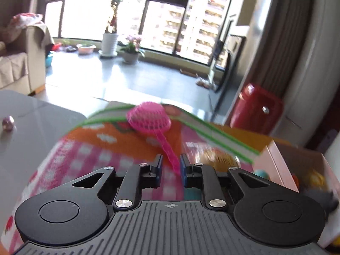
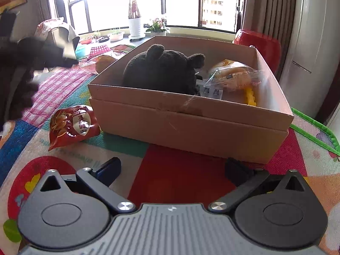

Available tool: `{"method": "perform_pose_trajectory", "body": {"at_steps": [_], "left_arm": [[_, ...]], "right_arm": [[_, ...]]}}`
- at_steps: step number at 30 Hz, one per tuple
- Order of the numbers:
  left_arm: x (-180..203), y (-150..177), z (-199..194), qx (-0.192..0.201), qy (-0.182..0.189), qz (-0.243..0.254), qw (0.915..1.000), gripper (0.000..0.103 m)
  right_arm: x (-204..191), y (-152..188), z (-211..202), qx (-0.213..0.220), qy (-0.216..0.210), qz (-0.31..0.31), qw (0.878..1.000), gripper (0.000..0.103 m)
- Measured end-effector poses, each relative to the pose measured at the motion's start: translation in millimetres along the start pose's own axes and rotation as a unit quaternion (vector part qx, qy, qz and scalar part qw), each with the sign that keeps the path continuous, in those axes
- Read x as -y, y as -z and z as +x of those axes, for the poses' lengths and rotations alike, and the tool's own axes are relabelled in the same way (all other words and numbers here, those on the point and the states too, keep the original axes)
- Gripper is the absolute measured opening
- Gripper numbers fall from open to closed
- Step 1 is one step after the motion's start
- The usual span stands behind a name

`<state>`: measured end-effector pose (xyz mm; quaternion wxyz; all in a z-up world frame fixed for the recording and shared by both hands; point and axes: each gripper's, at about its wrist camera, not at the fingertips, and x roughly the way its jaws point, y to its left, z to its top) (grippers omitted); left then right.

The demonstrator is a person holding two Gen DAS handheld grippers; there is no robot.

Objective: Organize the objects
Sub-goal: 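Grasp the pink strainer by its handle with the left tool, then reach the right tool to the red snack bag and grasp it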

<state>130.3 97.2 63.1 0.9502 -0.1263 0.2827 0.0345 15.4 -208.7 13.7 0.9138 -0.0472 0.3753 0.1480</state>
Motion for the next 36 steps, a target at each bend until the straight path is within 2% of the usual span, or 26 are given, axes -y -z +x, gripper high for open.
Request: {"method": "perform_pose_trajectory", "body": {"at_steps": [3, 7, 9, 12, 15, 17, 23, 27, 32, 36], "left_arm": [[7.0, -25.2, 42.8, -0.031, -0.028, -0.002, 0.9991, 0.019], [15.5, -32.5, 86.4, -0.074, -0.065, 0.006, 0.9952, 0.019], [18.2, -28.5, 98.5, -0.082, -0.084, 0.017, 0.9929, 0.02], [22.0, -20.6, 95.4, -0.065, -0.09, 0.047, 0.9927, 0.02], [17.9, -7.6, 74.0, -0.066, -0.066, 0.066, 0.9935, 0.016], [14.7, 7.7, 46.6, -0.078, -0.034, 0.079, 0.9932, 0.016], [-2.4, 83.0, -68.9, -0.095, 0.034, 0.139, 0.9851, 0.016], [-21.1, 119.4, -126.5, -0.09, 0.066, 0.122, 0.9862, 0.016], [-41.3, 128.8, -141.4, -0.065, 0.077, 0.062, 0.993, 0.016], [-43.8, 128.9, -142.0, -0.054, 0.075, 0.066, 0.9936, 0.016]], "right_arm": [[-0.3, 0.2, -0.9, 0.001, -0.001, -0.001, 1.0, 0.103], [-0.8, 0.1, -0.6, 0.001, -0.001, -0.001, 1.0, 0.103], [-1.8, -0.2, -1.4, 0.001, 0.0, -0.002, 1.0, 0.103], [-1.9, -0.1, -1.7, 0.001, 0.0, -0.002, 1.0, 0.103], [-1.9, 0.5, -2.3, 0.001, 0.0, -0.002, 1.0, 0.103], [-1.8, 0.4, -2.2, 0.001, 0.0, -0.001, 1.0, 0.103], [-1.8, 0.2, -2.2, 0.001, 0.0, -0.002, 1.0, 0.103], [-10.8, 0.3, -6.5, 0.004, 0.008, -0.009, 1.0, 0.103], [-61.4, -3.6, -6.9, -0.005, -0.054, -0.043, 0.998, 0.103], [-112.0, -14.7, 5.1, -0.006, -0.059, -0.079, 0.995, 0.103]]}}
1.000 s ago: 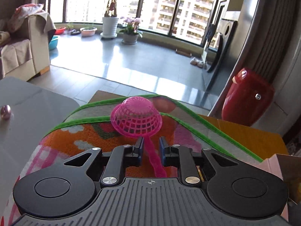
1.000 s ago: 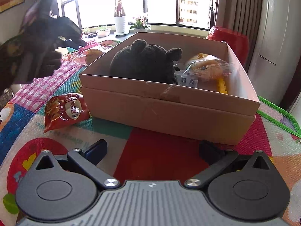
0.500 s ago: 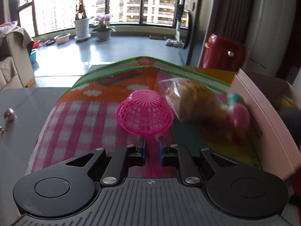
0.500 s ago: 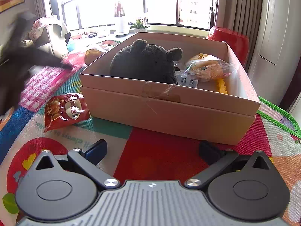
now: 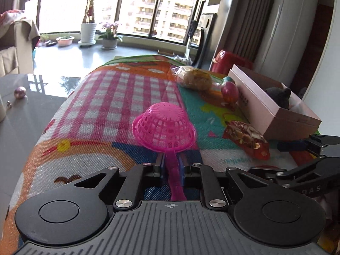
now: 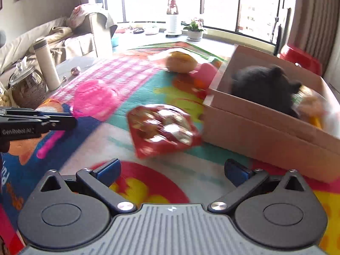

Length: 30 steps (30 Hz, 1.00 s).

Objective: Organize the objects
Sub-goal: 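Reach the right tool to the red snack bag and grasp it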

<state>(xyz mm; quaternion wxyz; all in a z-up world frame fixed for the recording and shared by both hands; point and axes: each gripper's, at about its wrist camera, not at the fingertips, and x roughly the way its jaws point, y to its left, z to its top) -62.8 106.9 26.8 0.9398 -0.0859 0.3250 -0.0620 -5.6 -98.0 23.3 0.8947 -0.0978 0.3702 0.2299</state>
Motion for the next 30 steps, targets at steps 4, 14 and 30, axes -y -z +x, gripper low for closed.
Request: {"method": "perform_pose_trajectory", "body": {"at_steps": [4, 14, 30], "left_arm": [[-4.0, 2.8, 1.2, 0.01, 0.01, -0.008, 0.9999, 0.016], [-5.1, 5.4, 0.5, 0.013, 0.01, -0.014, 0.9998, 0.016], [90.5, 16.4, 23.4, -0.009, 0.031, 0.067, 0.9973, 0.019]], "right_arm": [[-11.0, -15.3, 13.5, 0.002, 0.01, 0.043, 0.999, 0.103], [8.7, 6.6, -16.9, -0.007, 0.017, 0.018, 1.0, 0.075], [119.6, 73.7, -90.6, 0.009, 0.114, 0.131, 0.985, 0.103]]}}
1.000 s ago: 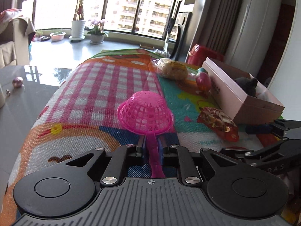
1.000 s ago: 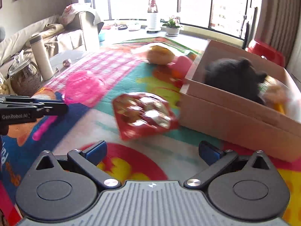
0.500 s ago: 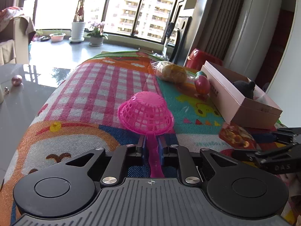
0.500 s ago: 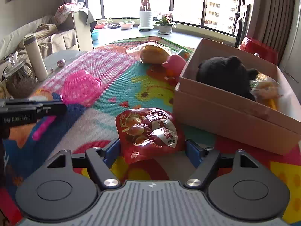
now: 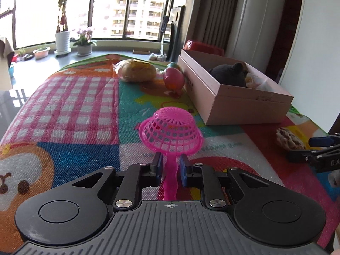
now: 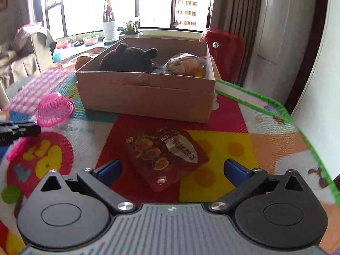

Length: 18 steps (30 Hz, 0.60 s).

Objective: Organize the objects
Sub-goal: 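Reach the right tool to the red snack bag and grasp it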

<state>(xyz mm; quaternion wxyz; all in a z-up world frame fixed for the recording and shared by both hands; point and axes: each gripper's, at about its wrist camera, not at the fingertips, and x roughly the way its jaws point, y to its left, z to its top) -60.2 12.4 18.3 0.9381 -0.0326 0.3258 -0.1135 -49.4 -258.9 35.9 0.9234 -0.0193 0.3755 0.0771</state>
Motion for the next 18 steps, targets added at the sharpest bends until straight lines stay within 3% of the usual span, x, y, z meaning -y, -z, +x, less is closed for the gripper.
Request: {"method": "perform_pose_trajectory", "body": {"at_steps": [5, 9, 14, 16, 18], "left_arm": [[-1.1, -0.8, -3.2, -0.014, 0.004, -0.014, 0.9998, 0.02], [6.4, 0.0, -4.8, -0.019, -0.008, 0.006, 0.9998, 0.02], [16.5, 3.0, -4.2, -0.013, -0.031, 0.02, 0.9992, 0.02], [15.4, 3.1, -4.8, -0.013, -0.029, 0.017, 0.9993, 0.02], [12.8, 3.1, -5.0, -0.013, -0.025, 0.012, 0.9995, 0.02]], "right_arm": [[-3.4, -0.6, 13.4, -0.005, -0.007, 0.054, 0.999, 0.103], [-12.6, -10.6, 24.0, -0.005, -0.009, 0.063, 0.998, 0.103], [-29.4, -18.8, 42.8, -0.004, 0.03, 0.026, 0.999, 0.103], [-34.3, -20.0, 42.8, -0.001, 0.017, 0.013, 1.0, 0.095], [-42.2, -16.3, 36.5, 0.003, -0.022, -0.023, 0.999, 0.091]]}}
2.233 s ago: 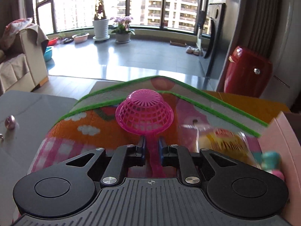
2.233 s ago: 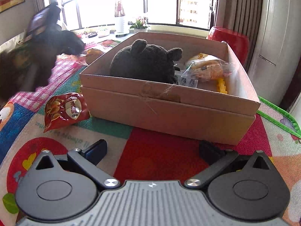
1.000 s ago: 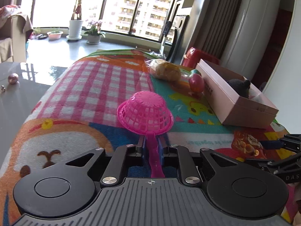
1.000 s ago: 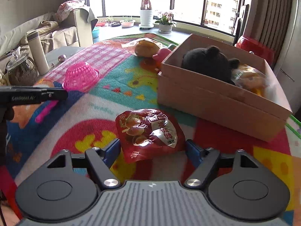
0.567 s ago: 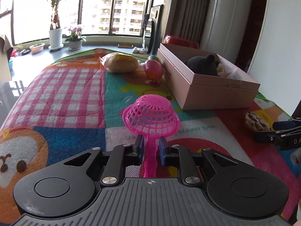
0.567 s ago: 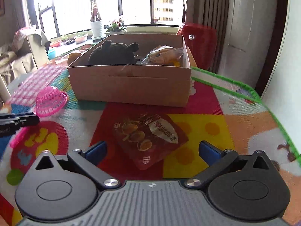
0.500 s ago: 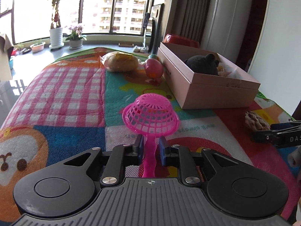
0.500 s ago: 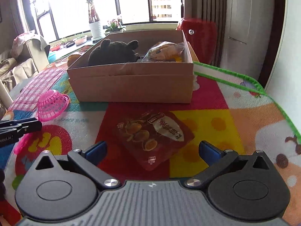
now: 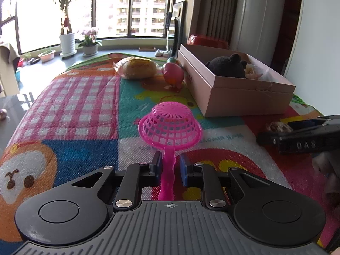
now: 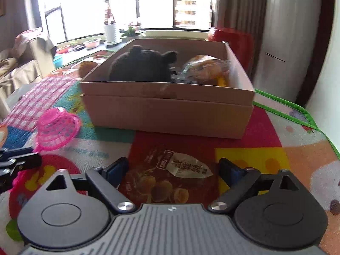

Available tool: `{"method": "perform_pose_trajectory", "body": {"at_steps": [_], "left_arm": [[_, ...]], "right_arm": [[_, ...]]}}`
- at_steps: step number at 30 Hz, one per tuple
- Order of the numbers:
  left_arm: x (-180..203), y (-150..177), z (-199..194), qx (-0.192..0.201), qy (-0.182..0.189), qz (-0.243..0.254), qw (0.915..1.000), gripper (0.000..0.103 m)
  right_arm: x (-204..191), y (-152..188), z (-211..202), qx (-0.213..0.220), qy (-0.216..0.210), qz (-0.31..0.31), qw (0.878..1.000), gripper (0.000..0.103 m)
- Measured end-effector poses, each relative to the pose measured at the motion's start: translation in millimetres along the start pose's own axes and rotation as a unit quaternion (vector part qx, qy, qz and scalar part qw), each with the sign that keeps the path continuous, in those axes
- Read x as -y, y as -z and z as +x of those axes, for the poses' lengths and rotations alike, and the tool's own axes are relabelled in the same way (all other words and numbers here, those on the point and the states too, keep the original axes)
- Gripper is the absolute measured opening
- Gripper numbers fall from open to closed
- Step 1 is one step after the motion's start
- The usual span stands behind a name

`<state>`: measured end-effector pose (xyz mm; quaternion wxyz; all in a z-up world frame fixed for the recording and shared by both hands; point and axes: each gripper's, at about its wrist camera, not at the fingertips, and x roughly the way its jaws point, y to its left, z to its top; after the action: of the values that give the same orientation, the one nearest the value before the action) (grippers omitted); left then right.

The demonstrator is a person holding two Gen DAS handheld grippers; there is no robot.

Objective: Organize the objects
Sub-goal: 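Reach the right tool to the red snack bag and grasp it, then carry the pink strainer into the box with the left tool while the right tool drops the snack bag in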

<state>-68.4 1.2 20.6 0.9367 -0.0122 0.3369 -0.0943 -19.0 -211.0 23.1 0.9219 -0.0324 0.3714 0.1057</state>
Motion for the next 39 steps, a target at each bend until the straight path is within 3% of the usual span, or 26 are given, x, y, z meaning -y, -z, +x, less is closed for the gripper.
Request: {"method": "perform_pose_trajectory", "body": {"at_steps": [3, 6, 7, 12, 17, 31, 39], "left_arm": [[-0.9, 0.2, -0.1, 0.0, 0.002, -0.001, 1.0, 0.02], [-1.0, 0.1, -0.3, 0.0, 0.002, -0.002, 1.0, 0.02], [-2.0, 0.5, -1.0, 0.0, 0.004, -0.002, 1.0, 0.02], [-5.9, 1.9, -1.6, 0.003, 0.012, -0.012, 0.9999, 0.02], [-5.9, 2.1, -1.8, 0.003, 0.012, -0.014, 0.9998, 0.02], [-5.5, 4.8, -8.7, -0.004, 0.015, 0.002, 0.9999, 0.02], [-5.5, 0.3, -3.3, -0.003, 0.015, 0.012, 0.9998, 0.02]], "right_arm": [[-14.6, 13.1, -12.1, 0.0, -0.05, -0.064, 0.997, 0.091], [-14.9, 21.3, -24.3, 0.0, -0.054, -0.091, 0.994, 0.096], [-12.0, 22.8, -26.7, -0.004, -0.048, -0.09, 0.995, 0.103], [8.6, 33.7, -38.9, -0.006, -0.021, -0.07, 0.997, 0.103], [16.7, 31.9, -33.5, -0.012, -0.034, -0.045, 0.998, 0.103], [-11.7, 20.7, -17.8, 0.01, -0.045, -0.1, 0.994, 0.103], [-13.8, 22.1, -21.8, 0.019, -0.052, -0.104, 0.993, 0.096]]}}
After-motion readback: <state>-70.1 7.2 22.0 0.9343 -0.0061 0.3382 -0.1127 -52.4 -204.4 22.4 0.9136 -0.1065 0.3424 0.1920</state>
